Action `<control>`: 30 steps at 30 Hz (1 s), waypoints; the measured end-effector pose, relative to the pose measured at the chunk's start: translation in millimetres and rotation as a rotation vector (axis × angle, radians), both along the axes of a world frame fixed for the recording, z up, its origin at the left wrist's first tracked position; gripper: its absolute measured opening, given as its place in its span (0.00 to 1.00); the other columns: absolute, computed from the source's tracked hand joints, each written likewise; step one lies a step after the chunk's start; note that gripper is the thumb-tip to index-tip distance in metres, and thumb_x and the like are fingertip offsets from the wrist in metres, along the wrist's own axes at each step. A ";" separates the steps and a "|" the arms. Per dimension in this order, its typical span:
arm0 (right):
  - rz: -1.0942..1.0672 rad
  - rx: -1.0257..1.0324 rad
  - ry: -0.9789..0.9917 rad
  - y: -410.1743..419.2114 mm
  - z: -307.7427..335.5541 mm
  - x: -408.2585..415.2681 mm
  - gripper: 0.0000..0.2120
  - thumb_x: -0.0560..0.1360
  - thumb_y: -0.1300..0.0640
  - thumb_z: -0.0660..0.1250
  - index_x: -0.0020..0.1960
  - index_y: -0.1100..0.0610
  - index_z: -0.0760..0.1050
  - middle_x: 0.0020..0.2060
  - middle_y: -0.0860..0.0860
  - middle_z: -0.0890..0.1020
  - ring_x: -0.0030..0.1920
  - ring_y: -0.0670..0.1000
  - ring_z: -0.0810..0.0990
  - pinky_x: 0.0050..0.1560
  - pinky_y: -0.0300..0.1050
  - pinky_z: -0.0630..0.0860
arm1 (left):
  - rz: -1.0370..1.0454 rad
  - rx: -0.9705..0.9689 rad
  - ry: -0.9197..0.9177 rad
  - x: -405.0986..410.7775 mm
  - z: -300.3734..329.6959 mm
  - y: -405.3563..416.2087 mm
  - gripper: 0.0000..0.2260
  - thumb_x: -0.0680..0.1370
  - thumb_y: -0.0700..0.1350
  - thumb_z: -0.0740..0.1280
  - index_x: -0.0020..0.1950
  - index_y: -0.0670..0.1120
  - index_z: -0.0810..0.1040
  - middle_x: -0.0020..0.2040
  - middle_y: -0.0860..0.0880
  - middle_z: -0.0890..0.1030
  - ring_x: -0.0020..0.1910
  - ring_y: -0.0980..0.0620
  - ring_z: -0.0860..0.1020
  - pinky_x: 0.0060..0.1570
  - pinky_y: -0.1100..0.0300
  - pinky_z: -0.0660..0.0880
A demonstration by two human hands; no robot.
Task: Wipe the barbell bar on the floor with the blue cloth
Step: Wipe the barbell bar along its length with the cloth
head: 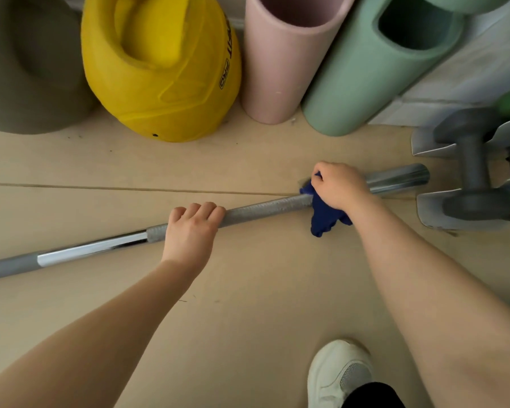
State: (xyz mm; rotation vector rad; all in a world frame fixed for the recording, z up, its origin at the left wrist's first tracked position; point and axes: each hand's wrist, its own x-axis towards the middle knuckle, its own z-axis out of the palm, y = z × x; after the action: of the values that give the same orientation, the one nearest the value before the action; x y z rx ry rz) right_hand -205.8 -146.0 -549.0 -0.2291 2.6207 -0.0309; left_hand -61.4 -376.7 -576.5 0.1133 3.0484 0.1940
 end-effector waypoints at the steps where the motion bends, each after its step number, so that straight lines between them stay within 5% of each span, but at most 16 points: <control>1: -0.003 0.006 -0.038 -1.1 0.0 -4.0 0.11 0.78 0.55 0.55 0.52 0.57 0.73 0.51 0.58 0.80 0.50 0.61 0.76 0.46 0.48 0.70 | 0.005 0.000 0.003 0.0 -0.4 -0.1 0.20 0.55 0.32 0.78 0.43 0.44 0.79 0.37 0.48 0.80 0.32 0.45 0.77 0.35 0.57 0.71; 6: 0.068 -0.179 0.307 16.0 -16.8 29.0 0.09 0.76 0.59 0.58 0.50 0.62 0.74 0.49 0.59 0.80 0.52 0.62 0.77 0.53 0.52 0.69 | 0.013 -0.011 0.007 -1.3 -0.9 0.7 0.18 0.56 0.30 0.77 0.41 0.42 0.78 0.35 0.46 0.79 0.32 0.44 0.77 0.35 0.55 0.72; 10: 0.152 -0.198 0.401 46.6 -38.0 74.9 0.06 0.72 0.68 0.66 0.46 0.62 0.71 0.66 0.60 0.73 0.69 0.64 0.67 0.61 0.55 0.73 | 0.021 -0.026 0.013 -0.4 -0.2 2.8 0.18 0.55 0.30 0.76 0.41 0.42 0.78 0.34 0.46 0.78 0.30 0.44 0.76 0.34 0.55 0.72; 16: -0.258 -0.399 0.354 11.9 -34.9 97.0 0.05 0.76 0.70 0.59 0.52 0.66 0.70 0.71 0.60 0.65 0.74 0.61 0.56 0.67 0.49 0.64 | 0.042 -0.030 -0.055 2.7 1.9 7.4 0.19 0.53 0.30 0.77 0.40 0.42 0.77 0.34 0.46 0.77 0.30 0.45 0.75 0.34 0.57 0.71; 18: -0.361 -0.542 0.312 -18.9 -23.0 101.8 0.08 0.77 0.68 0.58 0.55 0.66 0.71 0.66 0.59 0.70 0.70 0.55 0.63 0.67 0.41 0.60 | 0.039 -0.038 -0.062 4.0 6.0 7.8 0.19 0.54 0.29 0.76 0.40 0.42 0.78 0.35 0.46 0.78 0.30 0.44 0.76 0.34 0.57 0.71; 20: -0.383 -0.710 0.228 -51.2 -3.8 105.1 0.10 0.77 0.66 0.59 0.50 0.54 0.74 0.51 0.46 0.76 0.55 0.47 0.73 0.55 0.29 0.64 | 0.015 0.013 -0.111 3.9 13.4 5.6 0.18 0.62 0.30 0.73 0.49 0.43 0.78 0.43 0.45 0.80 0.38 0.43 0.77 0.39 0.54 0.71; 22: -0.405 -0.723 0.215 -79.1 5.6 109.9 0.13 0.77 0.63 0.60 0.41 0.46 0.70 0.40 0.38 0.74 0.45 0.45 0.75 0.47 0.30 0.66 | 0.030 0.101 -0.192 6.1 20.0 -5.9 0.21 0.73 0.34 0.64 0.65 0.47 0.72 0.60 0.47 0.76 0.55 0.43 0.74 0.53 0.52 0.68; 24: -0.371 -0.643 0.218 -100.5 2.7 118.8 0.06 0.77 0.61 0.59 0.45 0.51 0.70 0.42 0.44 0.78 0.47 0.49 0.77 0.57 0.39 0.68 | 0.093 0.143 -0.229 15.3 26.9 -29.1 0.24 0.77 0.37 0.61 0.72 0.49 0.64 0.69 0.50 0.70 0.65 0.45 0.68 0.61 0.52 0.65; 26: -0.226 -0.501 0.302 -116.2 -9.0 130.1 0.04 0.78 0.60 0.59 0.51 0.58 0.72 0.46 0.52 0.81 0.52 0.54 0.78 0.70 0.48 0.57 | 0.186 0.151 -0.235 28.3 29.8 -57.9 0.21 0.77 0.39 0.62 0.71 0.48 0.66 0.70 0.50 0.69 0.67 0.45 0.66 0.62 0.52 0.64; 30: -0.068 -0.449 0.240 -157.6 -18.3 144.0 0.09 0.79 0.59 0.58 0.55 0.62 0.72 0.51 0.56 0.79 0.56 0.56 0.75 0.70 0.48 0.55 | 0.409 0.185 -0.214 53.2 27.4 -107.3 0.15 0.78 0.44 0.64 0.65 0.47 0.74 0.66 0.49 0.74 0.65 0.43 0.68 0.60 0.49 0.64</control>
State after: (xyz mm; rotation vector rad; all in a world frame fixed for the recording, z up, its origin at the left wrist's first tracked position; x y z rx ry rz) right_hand -61.8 -303.6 -567.3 -0.3124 2.8274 -0.6570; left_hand -8.2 -484.1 -549.0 -0.4904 2.7971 0.4799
